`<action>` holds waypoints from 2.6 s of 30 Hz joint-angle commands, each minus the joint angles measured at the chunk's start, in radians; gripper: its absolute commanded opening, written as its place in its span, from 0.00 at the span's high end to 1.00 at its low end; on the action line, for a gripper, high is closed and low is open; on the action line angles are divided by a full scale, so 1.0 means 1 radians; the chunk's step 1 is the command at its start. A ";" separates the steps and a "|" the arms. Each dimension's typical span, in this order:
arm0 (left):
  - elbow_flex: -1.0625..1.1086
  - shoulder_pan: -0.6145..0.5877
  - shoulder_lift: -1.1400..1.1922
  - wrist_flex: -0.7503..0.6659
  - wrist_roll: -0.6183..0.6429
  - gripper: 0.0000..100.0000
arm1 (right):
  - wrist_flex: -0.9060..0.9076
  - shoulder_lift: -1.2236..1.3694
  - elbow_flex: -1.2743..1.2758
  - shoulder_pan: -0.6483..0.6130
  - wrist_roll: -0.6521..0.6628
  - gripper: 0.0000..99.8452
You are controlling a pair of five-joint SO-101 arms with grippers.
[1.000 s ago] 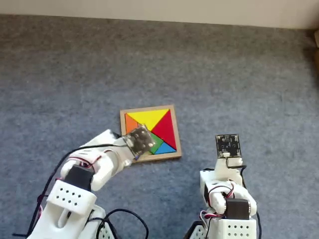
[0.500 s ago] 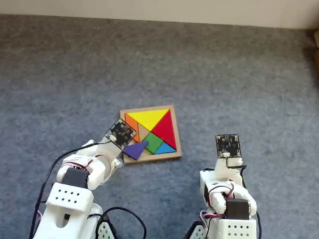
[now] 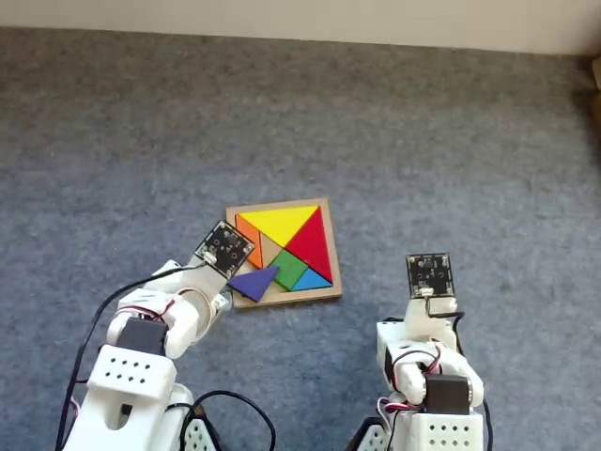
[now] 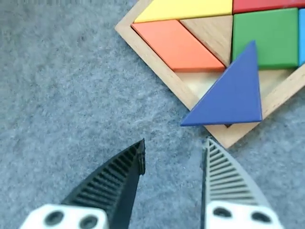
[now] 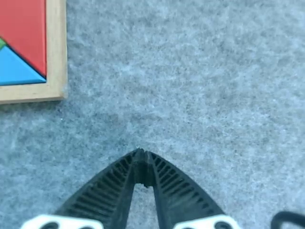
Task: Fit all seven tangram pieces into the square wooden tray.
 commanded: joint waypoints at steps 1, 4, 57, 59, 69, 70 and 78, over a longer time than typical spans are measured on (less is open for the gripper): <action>-0.010 0.016 -0.002 -0.025 0.029 0.80 | 0.005 -0.016 0.150 0.008 -0.003 0.99; -0.010 0.019 0.007 -0.058 0.048 0.80 | 0.005 -0.016 0.150 0.008 -0.002 0.99; -0.240 0.093 0.407 -0.258 0.163 0.97 | 0.005 -0.016 0.150 0.008 -0.003 0.99; -0.194 0.090 0.317 -0.259 0.163 0.97 | 0.005 -0.016 0.150 0.008 -0.003 0.99; -0.019 0.085 -0.038 -0.252 0.166 0.99 | 0.005 -0.016 0.150 0.008 -0.005 0.99; -0.001 0.084 -0.076 -0.252 0.166 0.99 | 0.005 -0.016 0.150 0.008 -0.005 0.99; 0.096 0.005 -0.332 -0.175 0.166 0.99 | 0.005 -0.016 0.150 0.008 -0.003 0.99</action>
